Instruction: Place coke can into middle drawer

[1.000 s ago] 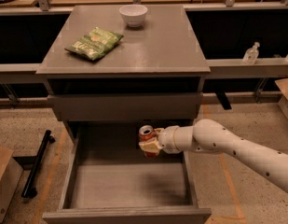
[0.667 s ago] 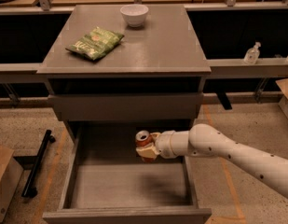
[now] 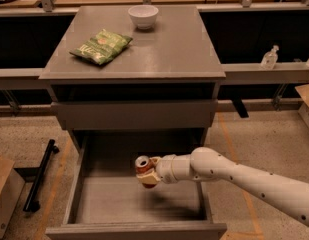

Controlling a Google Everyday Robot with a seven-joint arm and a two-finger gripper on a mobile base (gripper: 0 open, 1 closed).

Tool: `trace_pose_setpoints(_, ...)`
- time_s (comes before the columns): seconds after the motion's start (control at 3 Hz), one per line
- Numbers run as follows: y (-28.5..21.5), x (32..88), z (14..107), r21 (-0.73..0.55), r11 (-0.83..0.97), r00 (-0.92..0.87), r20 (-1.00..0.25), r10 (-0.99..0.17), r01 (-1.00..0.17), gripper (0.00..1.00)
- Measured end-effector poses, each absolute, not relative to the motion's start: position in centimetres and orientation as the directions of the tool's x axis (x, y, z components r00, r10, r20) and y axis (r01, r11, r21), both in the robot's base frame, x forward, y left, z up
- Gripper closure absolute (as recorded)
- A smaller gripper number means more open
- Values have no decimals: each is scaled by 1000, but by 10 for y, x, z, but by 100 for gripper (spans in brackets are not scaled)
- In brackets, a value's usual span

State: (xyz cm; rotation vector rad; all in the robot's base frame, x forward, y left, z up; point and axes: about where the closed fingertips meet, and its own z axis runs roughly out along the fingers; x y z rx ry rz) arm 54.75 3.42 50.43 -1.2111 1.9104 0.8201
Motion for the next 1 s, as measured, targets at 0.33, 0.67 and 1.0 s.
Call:
trace_pose_setpoints(0.33, 50, 542, 476, 165, 346, -316, -838, -445, -924, 100)
trace_pose_setpoints(0.67, 62, 544, 449, 197, 337, -335, -842, -424, -921, 100)
trace_pose_setpoints(1.0, 68, 554, 431, 229, 337, -355, -852, -384, -913, 82)
